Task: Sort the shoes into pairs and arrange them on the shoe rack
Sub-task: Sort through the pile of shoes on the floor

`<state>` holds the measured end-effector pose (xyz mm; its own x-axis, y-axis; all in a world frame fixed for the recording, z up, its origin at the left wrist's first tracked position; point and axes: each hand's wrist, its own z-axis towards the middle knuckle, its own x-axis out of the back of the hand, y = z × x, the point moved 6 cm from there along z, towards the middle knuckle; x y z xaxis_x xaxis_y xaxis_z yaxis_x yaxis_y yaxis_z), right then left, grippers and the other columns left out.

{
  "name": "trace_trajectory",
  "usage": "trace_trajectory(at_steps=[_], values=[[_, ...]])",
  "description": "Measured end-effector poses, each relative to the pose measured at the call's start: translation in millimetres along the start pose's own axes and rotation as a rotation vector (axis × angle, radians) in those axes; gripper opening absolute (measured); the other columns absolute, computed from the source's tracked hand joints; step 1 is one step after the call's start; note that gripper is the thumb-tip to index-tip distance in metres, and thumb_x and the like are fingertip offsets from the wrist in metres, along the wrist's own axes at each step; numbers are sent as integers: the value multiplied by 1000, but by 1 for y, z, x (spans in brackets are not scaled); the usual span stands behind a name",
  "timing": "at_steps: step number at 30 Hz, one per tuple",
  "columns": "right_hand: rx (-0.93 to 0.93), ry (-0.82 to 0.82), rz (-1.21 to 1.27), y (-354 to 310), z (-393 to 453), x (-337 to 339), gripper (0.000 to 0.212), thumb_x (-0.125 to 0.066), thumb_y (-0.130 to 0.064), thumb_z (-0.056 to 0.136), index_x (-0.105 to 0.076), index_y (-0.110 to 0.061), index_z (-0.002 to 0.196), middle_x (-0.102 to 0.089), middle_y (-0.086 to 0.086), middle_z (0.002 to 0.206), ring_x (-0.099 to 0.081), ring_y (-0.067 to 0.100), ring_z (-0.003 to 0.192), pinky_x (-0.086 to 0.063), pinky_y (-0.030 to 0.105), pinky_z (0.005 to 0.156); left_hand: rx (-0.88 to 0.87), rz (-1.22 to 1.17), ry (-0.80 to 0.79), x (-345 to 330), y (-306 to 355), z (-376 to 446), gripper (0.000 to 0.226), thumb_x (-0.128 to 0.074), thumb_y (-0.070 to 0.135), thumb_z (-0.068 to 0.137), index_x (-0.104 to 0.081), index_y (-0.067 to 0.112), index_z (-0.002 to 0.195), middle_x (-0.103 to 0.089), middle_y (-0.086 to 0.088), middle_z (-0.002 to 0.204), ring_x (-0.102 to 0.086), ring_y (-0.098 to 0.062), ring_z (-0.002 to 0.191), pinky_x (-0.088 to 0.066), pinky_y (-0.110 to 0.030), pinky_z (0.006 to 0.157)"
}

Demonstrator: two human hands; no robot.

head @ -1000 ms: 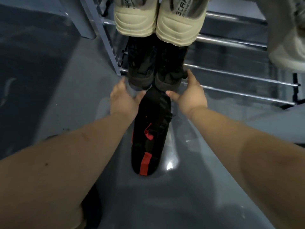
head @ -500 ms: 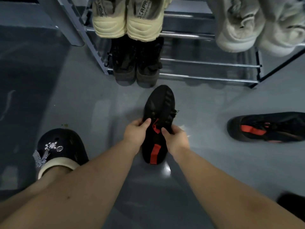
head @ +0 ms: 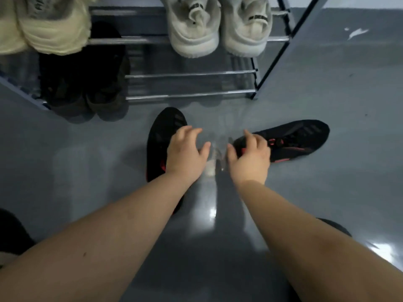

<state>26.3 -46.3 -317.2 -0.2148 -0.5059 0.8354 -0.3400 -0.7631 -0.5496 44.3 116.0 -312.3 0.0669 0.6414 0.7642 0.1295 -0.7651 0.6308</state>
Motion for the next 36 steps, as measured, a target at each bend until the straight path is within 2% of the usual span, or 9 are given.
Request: trace_trajectory(at_steps=[3,11,14,16,22,28,31,34,36], values=[[-82,124,-60,40,25,26,61,-65,-35,82,-50,-8,135,-46,19,138,-45,41,122,-34,44,100,-88,-92,-186,-35,30,4,48,-56,32,91,-49,13,135,-44,-8,141,-42,-23,131,-30,-31,111],[-507,49,173,104,36,26,99,-65,-49,82,-6,-12,152,-12,8,158,-11,26,145,-18,41,118,63,-187,-569,-100,58,25,65,-54,36,93,-24,22,149,-36,-2,151,-37,-17,137,-26,-24,112],[-763,132,332,119,36,26,105,-68,-51,78,-6,-10,152,-14,10,157,-19,28,143,-21,40,116,64,-165,-604,-109,62,35,66,-55,32,93,-23,19,149,-35,-4,151,-36,-18,138,-26,-25,114],[-911,146,454,127,34,19,95,-69,-51,78,-21,-11,149,-29,12,151,-37,29,136,-31,40,112,69,-163,-592,-112,60,37,64,-56,32,93,-28,16,148,-35,-7,151,-37,-20,138,-26,-28,115],[-644,14,452,112,30,8,55,-66,-47,79,-56,-18,125,-58,10,122,-63,23,103,-47,40,100,55,-31,-496,-102,37,16,45,-48,45,93,-52,23,133,-55,-6,134,-52,-22,123,-40,-30,103],[-414,-276,427,72,23,-17,48,-67,-25,83,-54,-20,129,-61,5,113,-62,19,98,-50,43,95,-213,589,-329,-45,27,14,51,-29,57,94,-68,27,111,-54,-1,123,-39,-26,120,-28,-37,103],[-319,-473,472,36,5,-36,57,-67,-11,85,-48,-18,138,-61,2,111,-62,24,106,-50,44,96,-273,583,-221,-10,6,8,46,-38,53,93,-70,23,104,-54,1,118,-39,-26,117,-26,-36,100],[-289,-573,474,13,-9,-50,64,-64,-9,88,-37,-20,145,-58,4,118,-60,21,107,-46,34,101,-51,407,47,34,-40,-1,38,-50,45,91,-64,19,114,-55,-7,120,-44,-30,117,-29,-36,100],[-299,-586,468,8,-12,-50,64,-61,-8,90,-35,-19,146,-55,0,112,-59,19,106,-45,31,102,236,264,42,44,-84,-14,46,-50,44,91,-54,14,126,-51,-13,127,-44,-32,121,-31,-37,103]])
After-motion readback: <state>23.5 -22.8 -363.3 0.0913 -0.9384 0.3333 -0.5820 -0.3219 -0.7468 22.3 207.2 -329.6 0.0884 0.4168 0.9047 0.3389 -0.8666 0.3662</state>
